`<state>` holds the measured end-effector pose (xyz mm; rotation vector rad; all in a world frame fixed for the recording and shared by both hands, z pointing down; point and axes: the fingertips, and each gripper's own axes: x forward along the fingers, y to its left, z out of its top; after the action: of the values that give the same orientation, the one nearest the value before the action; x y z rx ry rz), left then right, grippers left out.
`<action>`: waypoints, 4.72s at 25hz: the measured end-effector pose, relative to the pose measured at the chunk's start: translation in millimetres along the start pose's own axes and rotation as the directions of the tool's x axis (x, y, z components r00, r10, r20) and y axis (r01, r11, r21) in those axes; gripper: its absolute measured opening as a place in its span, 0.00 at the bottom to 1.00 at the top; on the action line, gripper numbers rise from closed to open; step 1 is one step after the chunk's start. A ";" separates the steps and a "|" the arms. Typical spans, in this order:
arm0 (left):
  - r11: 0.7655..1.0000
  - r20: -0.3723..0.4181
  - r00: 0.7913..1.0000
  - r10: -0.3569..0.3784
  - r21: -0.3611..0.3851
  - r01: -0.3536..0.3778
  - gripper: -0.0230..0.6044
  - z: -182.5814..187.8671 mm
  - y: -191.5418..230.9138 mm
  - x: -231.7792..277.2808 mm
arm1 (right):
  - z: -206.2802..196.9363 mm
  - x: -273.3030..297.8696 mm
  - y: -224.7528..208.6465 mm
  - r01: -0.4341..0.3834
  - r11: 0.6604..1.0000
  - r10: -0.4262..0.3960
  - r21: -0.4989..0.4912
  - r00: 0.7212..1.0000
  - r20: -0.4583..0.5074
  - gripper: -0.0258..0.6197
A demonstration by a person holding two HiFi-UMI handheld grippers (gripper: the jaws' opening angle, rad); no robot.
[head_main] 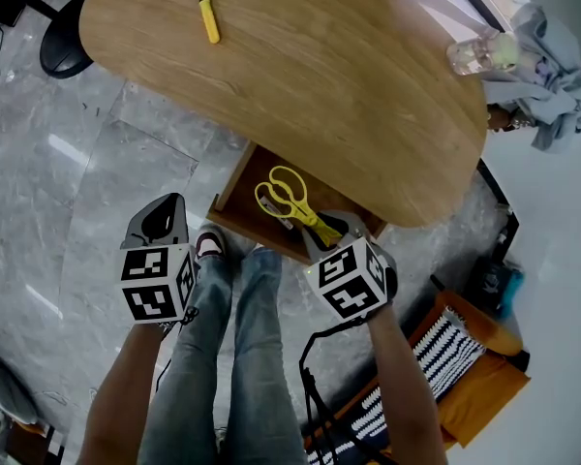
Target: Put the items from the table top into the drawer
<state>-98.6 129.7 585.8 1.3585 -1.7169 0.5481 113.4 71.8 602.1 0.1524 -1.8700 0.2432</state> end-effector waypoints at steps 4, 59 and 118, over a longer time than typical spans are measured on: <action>1.000 0.000 1.000 0.004 0.001 -0.004 0.03 2.7 1.5 1.6 | -4.9 3.3 0.1 -0.013 1.000 0.013 0.008 1.000 -0.011 0.22; 0.942 0.090 0.971 0.220 -0.278 -0.187 0.03 76.3 151.6 -39.6 | 270.6 34.4 -56.2 0.111 0.985 -0.146 0.130 0.942 0.301 0.28; 0.851 0.030 0.949 0.314 -0.453 -0.267 0.03 74.5 180.1 -23.1 | 392.2 107.9 -153.7 0.132 0.952 -0.208 0.275 0.940 0.270 0.18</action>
<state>-292.2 141.6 556.2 0.8163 -1.9995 0.2231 -247.4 -170.9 603.5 0.5528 -2.1036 0.3535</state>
